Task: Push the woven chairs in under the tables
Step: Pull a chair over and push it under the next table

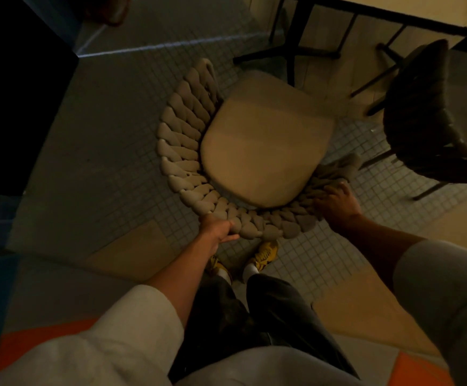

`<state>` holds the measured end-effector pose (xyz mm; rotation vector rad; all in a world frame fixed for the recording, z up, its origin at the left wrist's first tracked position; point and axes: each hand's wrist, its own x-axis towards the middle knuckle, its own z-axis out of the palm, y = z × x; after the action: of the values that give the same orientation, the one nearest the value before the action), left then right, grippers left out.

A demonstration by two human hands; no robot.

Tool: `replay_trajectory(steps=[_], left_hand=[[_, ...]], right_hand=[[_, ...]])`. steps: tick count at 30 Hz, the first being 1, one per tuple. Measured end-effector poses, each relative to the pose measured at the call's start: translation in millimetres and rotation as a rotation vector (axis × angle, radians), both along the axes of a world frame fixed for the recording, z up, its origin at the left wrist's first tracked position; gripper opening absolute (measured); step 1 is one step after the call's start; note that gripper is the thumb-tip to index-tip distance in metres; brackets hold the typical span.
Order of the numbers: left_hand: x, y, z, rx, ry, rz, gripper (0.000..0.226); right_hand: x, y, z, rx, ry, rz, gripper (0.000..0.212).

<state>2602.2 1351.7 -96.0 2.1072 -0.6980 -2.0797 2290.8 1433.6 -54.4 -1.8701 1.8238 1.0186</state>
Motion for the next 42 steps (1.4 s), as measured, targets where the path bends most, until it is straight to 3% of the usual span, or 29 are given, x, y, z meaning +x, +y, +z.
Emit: replay_trajectory(steps=[8, 10, 12, 14, 18, 22, 26, 32, 37, 39, 42], left_hand=[[-18.3, 2.8, 5.6, 0.050, 0.019, -0.012, 0.077], [-12.3, -2.0, 15.0, 0.084, 0.022, -0.047, 0.063], [-2.0, -9.7, 24.9, 0.109, -0.011, -0.147, 0.033], [13.2, -24.2, 29.9, 0.110, -0.085, -0.373, 0.022], [40.5, -72.9, 35.0, 0.071, -0.289, -0.839, 0.043], [51.8, -135.5, 51.3, -0.122, -0.407, -0.909, 0.039], [64.4, -197.4, 61.6, -0.445, -0.717, -1.042, 0.052], [64.2, -231.8, 61.4, -0.604, -0.696, -0.986, 0.055], [59.3, -243.7, 35.9, -0.589, -0.595, -0.920, 0.069], [55.0, -246.0, 27.2, -0.575, -0.563, -0.887, 0.075], [48.2, -251.2, 15.2, -0.552, -0.533, -0.819, 0.081]], right_hand=[[-13.1, 10.6, -9.1, 0.034, 0.030, -0.108, 0.058], [-8.7, 9.9, -9.3, 0.016, -0.008, -0.154, 0.055], [-5.5, 10.2, -6.3, -0.054, -0.081, -0.261, 0.045], [-1.5, 13.1, -1.8, -0.155, -0.160, -0.401, 0.036], [14.3, 18.8, 5.2, -0.422, -0.296, -0.718, 0.037], [31.1, 25.7, -6.8, -0.664, -0.310, -1.206, 0.048], [60.2, 29.5, -27.9, -0.662, -0.348, -1.592, 0.073], [106.2, 25.7, -41.6, -0.692, -0.443, -1.924, 0.088], [121.7, 15.4, -40.6, -0.742, -0.414, -2.103, 0.088], [128.1, 17.0, -45.5, -0.761, -0.468, -2.174, 0.097], [117.2, 47.2, -115.8, -0.719, -0.569, -2.303, 0.114]])
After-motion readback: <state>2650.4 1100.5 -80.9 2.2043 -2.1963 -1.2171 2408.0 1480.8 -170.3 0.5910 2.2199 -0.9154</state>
